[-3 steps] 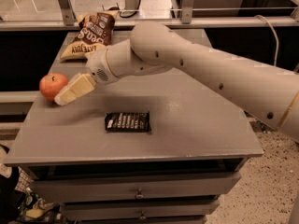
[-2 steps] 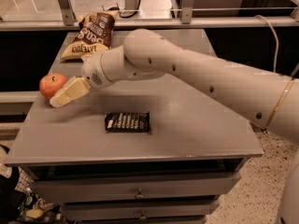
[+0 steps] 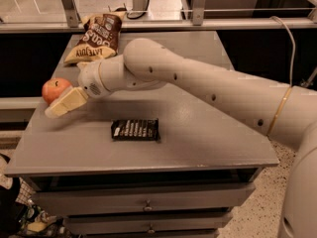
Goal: Pick apple
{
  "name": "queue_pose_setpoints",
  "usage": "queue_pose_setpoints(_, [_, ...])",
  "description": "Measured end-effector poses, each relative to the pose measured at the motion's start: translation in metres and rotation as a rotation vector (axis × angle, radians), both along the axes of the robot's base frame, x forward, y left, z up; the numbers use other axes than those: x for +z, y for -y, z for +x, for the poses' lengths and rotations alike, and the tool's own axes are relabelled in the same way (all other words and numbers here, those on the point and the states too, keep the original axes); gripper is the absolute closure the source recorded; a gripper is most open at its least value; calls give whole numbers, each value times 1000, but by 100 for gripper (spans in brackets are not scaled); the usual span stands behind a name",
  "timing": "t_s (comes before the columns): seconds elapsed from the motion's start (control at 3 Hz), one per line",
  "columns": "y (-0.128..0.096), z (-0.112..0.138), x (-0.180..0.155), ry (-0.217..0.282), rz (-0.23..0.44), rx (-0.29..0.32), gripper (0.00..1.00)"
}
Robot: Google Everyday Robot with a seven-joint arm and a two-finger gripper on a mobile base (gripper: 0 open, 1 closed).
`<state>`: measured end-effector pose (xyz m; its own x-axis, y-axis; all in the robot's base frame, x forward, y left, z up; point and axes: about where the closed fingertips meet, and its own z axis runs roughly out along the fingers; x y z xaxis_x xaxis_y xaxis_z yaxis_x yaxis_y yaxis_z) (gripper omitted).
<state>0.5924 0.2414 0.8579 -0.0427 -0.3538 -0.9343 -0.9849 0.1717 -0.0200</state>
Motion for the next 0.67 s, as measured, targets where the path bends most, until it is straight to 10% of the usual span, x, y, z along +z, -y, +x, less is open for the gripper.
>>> queue_pose_setpoints(0.33, [-8,0,-10,-21,3,19,0])
queue_pose_setpoints(0.67, [-13,0,-21,-41,-1,33,23])
